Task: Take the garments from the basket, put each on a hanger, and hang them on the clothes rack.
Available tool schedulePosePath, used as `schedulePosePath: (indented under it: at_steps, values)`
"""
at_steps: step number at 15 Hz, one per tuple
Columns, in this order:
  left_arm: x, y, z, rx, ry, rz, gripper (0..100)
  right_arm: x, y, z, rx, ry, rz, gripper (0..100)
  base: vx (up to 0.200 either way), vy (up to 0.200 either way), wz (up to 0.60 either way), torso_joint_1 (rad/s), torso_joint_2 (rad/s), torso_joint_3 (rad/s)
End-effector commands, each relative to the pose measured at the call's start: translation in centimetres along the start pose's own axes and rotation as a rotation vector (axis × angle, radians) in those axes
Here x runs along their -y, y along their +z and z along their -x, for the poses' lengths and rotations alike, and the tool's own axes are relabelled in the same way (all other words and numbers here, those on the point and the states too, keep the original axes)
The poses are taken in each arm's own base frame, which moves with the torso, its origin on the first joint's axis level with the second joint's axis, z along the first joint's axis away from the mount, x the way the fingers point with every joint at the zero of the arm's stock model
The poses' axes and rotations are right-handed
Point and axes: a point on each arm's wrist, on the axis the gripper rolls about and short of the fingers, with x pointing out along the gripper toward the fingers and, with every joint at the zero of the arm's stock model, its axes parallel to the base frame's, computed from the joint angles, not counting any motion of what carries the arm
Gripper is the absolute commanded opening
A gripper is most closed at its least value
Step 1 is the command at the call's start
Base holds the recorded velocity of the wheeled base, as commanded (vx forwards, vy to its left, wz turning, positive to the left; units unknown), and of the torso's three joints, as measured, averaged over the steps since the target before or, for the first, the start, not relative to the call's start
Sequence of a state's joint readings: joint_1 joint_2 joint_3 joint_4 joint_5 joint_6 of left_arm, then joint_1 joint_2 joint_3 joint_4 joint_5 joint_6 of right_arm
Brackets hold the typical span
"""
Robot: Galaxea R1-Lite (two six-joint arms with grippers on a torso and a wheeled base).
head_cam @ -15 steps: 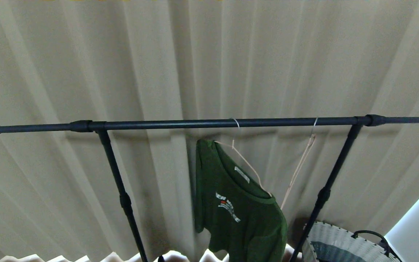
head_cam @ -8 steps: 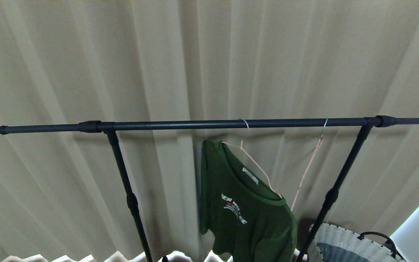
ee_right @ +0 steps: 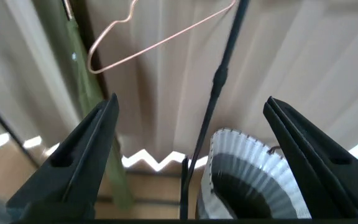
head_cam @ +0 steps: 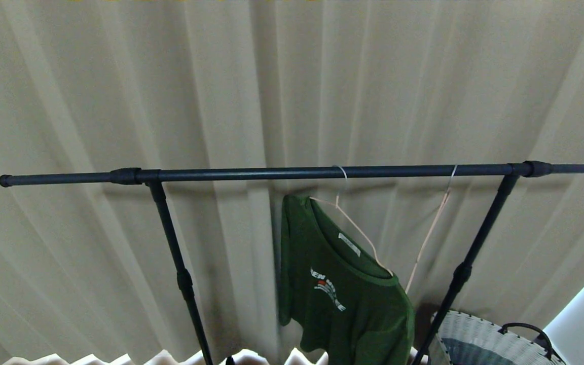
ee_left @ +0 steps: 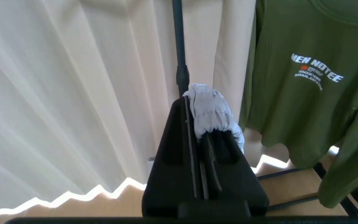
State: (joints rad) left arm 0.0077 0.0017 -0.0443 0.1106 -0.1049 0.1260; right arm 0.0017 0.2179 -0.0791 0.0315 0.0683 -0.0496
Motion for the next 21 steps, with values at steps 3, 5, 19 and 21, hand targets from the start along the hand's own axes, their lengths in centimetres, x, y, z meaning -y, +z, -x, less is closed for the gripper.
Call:
schedulePosePath:
  at_steps: [3,5,19,21]
  values:
    - [0.0,0.0,0.0,-0.001,-0.001,0.002,0,0.7,6.8,-7.0,-0.235,0.067,-0.021,100,0.000,0.000,0.00,0.000,0.00,0.000]
    - [0.0,0.0,0.0,-0.001,-0.001,0.000,0,1.0,7.5,-10.8,-0.239,0.062,-0.019,100,0.000,0.000,0.00,0.000,0.00,0.000]
    - [0.0,0.0,0.0,-0.001,-0.003,-0.010,0,-3.7,5.6,-25.9,-0.252,0.073,-0.065,100,0.000,0.000,0.00,0.000,0.00,0.000]
    - [0.0,0.0,0.0,-0.001,-0.003,-0.010,0,-3.8,5.6,-26.0,-0.254,0.076,-0.064,100,0.000,0.000,0.00,0.000,0.00,0.000]
